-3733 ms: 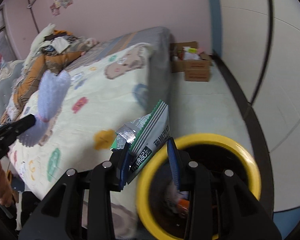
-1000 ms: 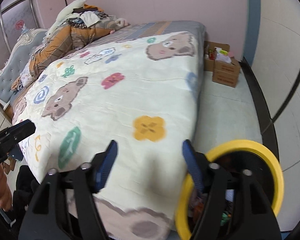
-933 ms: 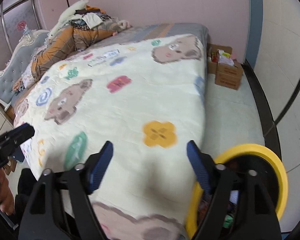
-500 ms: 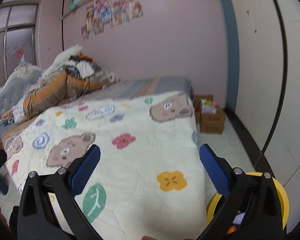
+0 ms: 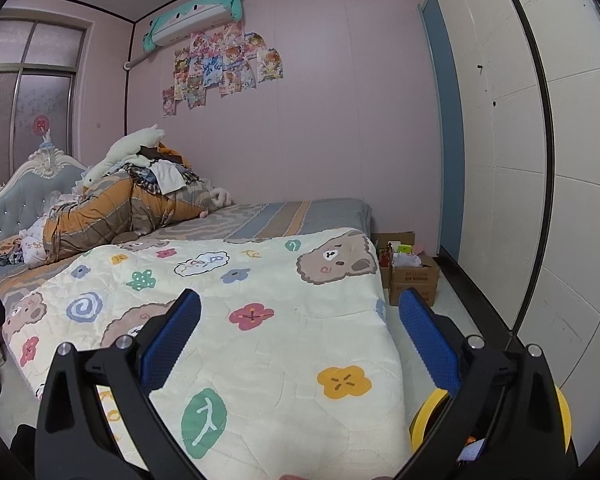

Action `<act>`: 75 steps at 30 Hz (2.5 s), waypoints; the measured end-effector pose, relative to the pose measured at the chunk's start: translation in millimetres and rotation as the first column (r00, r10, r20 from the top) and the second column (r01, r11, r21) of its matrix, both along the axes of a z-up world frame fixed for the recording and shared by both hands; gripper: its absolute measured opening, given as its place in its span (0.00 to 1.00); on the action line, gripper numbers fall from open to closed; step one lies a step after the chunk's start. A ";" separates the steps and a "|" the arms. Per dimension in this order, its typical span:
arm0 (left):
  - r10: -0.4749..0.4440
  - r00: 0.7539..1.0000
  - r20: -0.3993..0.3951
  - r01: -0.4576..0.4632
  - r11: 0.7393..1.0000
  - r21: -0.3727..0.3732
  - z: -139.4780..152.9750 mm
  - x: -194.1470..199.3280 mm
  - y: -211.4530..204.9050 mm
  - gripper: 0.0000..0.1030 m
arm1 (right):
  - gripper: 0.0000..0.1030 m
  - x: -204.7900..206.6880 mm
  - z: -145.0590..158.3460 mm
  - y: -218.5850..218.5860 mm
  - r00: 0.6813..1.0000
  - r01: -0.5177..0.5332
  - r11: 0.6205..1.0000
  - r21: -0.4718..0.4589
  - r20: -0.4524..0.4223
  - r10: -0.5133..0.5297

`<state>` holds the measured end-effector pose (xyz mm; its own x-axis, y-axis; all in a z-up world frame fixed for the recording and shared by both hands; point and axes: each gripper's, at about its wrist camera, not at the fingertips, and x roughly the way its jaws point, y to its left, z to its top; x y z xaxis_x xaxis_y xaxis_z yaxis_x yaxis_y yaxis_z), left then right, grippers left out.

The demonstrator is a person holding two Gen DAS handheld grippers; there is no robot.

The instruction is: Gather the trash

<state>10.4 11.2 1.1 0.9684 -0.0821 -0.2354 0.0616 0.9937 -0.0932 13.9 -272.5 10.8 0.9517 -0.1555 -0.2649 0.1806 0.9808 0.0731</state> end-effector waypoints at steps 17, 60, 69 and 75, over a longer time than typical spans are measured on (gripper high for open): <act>-0.013 0.999 -0.043 0.013 1.000 -0.011 -9.9 4.2 -1.0 0.92 | 0.92 0.7 -12.6 -4.5 0.999 0.005 1.000 0.022 -0.038 -0.004; -0.026 0.996 -0.088 0.024 1.000 -0.018 -21.9 7.8 -3.5 0.92 | 0.92 10.1 -23.3 -4.4 0.997 0.021 0.999 0.046 -0.070 -0.018; -0.036 0.995 -0.096 0.035 0.999 -0.013 -23.8 10.5 -3.5 0.92 | 0.92 11.6 -26.6 -2.0 0.996 0.024 0.998 0.051 -0.084 -0.020; -0.040 0.994 -0.099 0.039 0.999 -0.014 -24.7 11.0 -3.6 0.92 | 0.92 11.8 -28.4 -2.6 0.996 0.027 0.998 0.058 -0.090 -0.021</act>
<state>21.4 7.6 -23.6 0.9362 -0.1234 -0.3292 0.0908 0.9895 -0.1127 25.7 -275.1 -17.6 0.9200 -0.1596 -0.3581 0.2125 0.9706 0.1134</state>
